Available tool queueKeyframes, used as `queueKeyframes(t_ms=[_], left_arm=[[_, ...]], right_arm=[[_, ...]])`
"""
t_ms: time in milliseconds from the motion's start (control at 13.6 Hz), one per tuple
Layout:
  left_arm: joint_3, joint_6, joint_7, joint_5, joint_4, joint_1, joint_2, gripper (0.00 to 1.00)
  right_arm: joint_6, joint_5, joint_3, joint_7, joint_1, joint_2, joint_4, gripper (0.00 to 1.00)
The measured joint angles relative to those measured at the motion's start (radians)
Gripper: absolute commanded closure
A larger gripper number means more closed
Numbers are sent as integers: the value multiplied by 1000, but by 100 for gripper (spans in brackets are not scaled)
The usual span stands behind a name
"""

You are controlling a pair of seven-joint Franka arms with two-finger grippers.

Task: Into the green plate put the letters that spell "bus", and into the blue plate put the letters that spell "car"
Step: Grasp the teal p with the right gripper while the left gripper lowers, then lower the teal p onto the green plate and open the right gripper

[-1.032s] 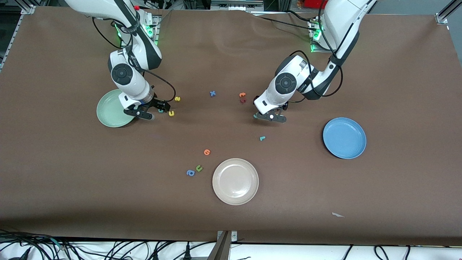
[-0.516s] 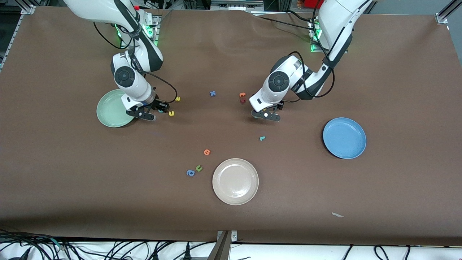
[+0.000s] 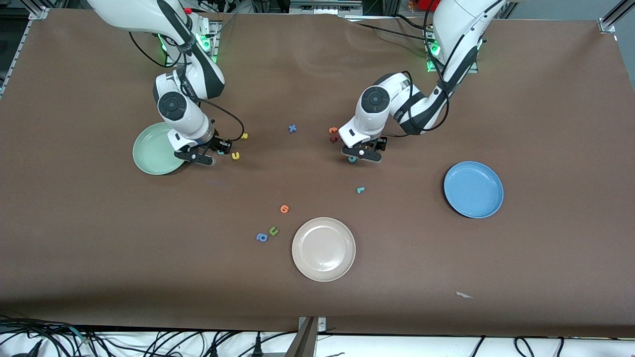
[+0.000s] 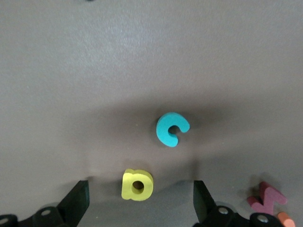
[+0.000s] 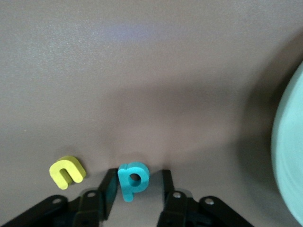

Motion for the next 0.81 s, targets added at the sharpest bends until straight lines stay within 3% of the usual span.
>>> queueKeyframes(t_ms=[368, 589, 811], left_arm=[[0, 44, -4, 0, -37, 1, -14, 27], [0, 46, -10, 0, -37, 1, -18, 37], [0, 46, -12, 0, -37, 1, -20, 47]], right_arm=[[-30, 0, 1, 0, 0, -11, 5, 100], [-218, 0, -12, -1, -4, -102, 44, 100], [-387, 0, -91, -89, -5, -206, 72, 100]])
